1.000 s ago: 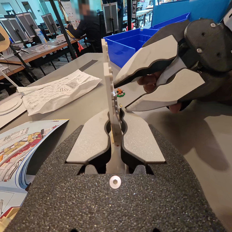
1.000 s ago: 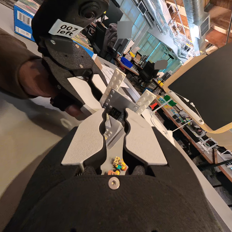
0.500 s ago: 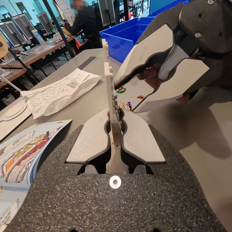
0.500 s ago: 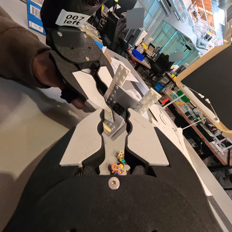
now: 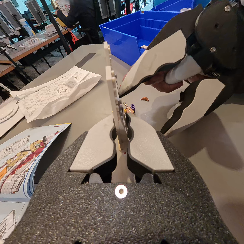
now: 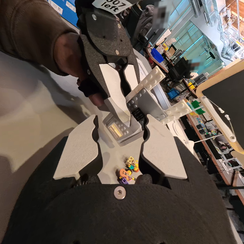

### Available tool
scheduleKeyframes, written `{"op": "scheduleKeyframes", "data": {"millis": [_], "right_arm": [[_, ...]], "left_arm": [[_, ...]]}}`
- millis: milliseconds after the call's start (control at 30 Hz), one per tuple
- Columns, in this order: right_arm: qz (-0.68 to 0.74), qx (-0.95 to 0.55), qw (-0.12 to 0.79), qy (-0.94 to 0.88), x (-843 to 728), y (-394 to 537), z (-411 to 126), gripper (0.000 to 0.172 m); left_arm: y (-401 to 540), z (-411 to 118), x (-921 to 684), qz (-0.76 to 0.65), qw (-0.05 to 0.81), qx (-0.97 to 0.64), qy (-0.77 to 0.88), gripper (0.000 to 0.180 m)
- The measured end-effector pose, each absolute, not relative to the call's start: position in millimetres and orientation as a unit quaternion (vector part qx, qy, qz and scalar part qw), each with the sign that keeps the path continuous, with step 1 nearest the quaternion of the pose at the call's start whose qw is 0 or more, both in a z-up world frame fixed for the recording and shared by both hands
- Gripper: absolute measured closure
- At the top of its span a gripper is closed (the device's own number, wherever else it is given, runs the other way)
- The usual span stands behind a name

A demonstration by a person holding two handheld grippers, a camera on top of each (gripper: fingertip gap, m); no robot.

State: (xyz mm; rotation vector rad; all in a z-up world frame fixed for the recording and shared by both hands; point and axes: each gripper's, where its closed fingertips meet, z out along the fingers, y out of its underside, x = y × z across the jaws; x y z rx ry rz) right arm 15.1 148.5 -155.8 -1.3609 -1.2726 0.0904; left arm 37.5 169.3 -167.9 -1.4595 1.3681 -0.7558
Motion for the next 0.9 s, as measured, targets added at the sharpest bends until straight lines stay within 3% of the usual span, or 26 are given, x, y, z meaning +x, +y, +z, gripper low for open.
{"op": "scheduleKeyframes", "data": {"millis": [300, 467, 900], "right_arm": [[0.009, -0.577, 0.607, -0.546, 14.3, 151.4, -157.9, 0.105], [0.005, -0.576, 0.611, -0.543, 9.0, 151.7, -163.5, 0.094], [0.023, -0.587, 0.574, -0.571, 12.1, 146.0, -184.7, 0.104]], "left_arm": [[170.6, -169.1, 36.7, -0.290, 0.489, -0.597, 0.565, 0.169], [174.8, -169.8, 34.0, -0.274, 0.501, -0.599, 0.561, 0.170], [180.6, -191.9, 32.4, -0.257, 0.465, -0.622, 0.574, 0.170]]}}
